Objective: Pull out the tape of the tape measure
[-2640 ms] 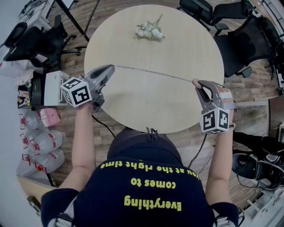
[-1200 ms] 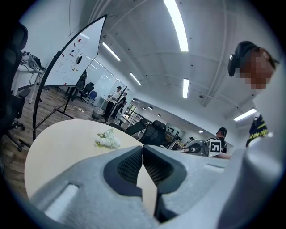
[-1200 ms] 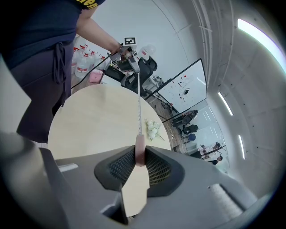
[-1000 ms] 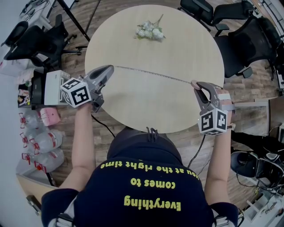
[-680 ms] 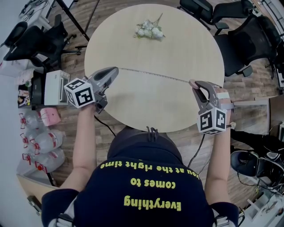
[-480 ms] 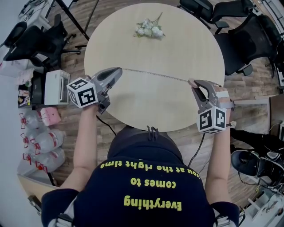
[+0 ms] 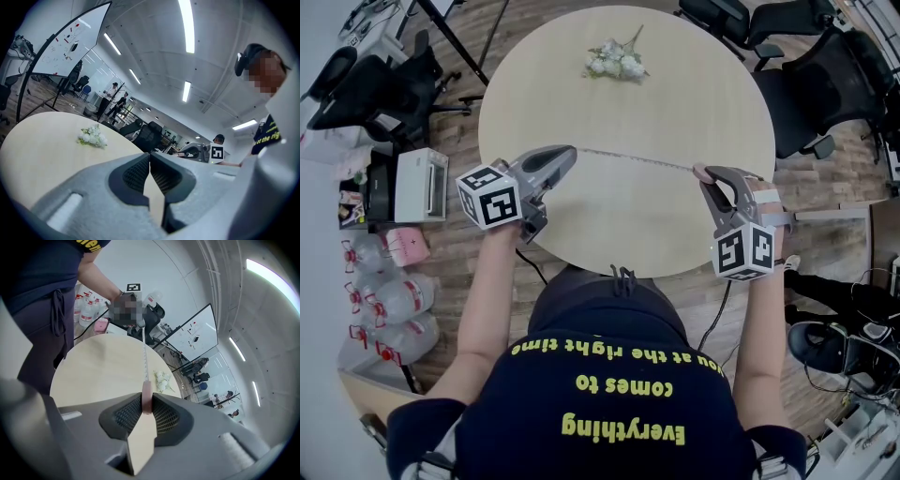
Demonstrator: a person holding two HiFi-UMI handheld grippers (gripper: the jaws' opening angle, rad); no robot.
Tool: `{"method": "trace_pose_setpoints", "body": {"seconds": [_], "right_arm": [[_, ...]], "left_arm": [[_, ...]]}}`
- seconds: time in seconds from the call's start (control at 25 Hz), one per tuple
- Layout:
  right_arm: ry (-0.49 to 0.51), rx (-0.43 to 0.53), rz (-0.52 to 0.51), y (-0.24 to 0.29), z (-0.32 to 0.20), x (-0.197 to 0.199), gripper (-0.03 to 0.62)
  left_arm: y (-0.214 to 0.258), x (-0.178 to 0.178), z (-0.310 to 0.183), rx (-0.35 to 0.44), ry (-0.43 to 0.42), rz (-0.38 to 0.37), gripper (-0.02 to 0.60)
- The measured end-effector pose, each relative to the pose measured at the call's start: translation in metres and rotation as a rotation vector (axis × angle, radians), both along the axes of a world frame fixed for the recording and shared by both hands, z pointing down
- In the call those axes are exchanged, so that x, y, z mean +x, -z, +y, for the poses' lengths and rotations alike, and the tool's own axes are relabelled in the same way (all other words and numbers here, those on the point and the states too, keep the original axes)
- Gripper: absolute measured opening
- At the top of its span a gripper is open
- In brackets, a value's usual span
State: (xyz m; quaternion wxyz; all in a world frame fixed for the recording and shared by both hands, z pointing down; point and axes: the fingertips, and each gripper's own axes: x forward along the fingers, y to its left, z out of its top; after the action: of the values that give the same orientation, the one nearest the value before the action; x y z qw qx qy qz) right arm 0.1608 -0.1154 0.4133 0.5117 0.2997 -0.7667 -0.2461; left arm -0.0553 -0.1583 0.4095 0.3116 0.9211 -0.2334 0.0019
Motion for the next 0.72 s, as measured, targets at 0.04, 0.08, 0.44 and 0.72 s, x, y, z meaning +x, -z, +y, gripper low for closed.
{"method": "trace_pose_setpoints", "body": {"seconds": [0.04, 0.08, 0.44, 0.72], "right_arm": [[0.002, -0.002, -0.001, 0.0, -0.001, -0.004, 0.083], [0.003, -0.004, -0.002, -0.001, -0.003, -0.01, 0.083], [0.012, -0.003, -0.022, -0.004, 0.002, -0.011, 0.083], [0.022, -0.002, -0.03, -0.002, 0.001, -0.019, 0.083]], "left_arm": [[0.0, -0.001, -0.001, -0.001, -0.001, 0.003, 0.008], [0.0, -0.004, -0.003, -0.003, -0.003, 0.008, 0.008], [0.005, 0.028, 0.007, 0.004, -0.043, 0.026, 0.008], [0.008, 0.043, 0.012, -0.002, -0.069, 0.038, 0.008]]}}
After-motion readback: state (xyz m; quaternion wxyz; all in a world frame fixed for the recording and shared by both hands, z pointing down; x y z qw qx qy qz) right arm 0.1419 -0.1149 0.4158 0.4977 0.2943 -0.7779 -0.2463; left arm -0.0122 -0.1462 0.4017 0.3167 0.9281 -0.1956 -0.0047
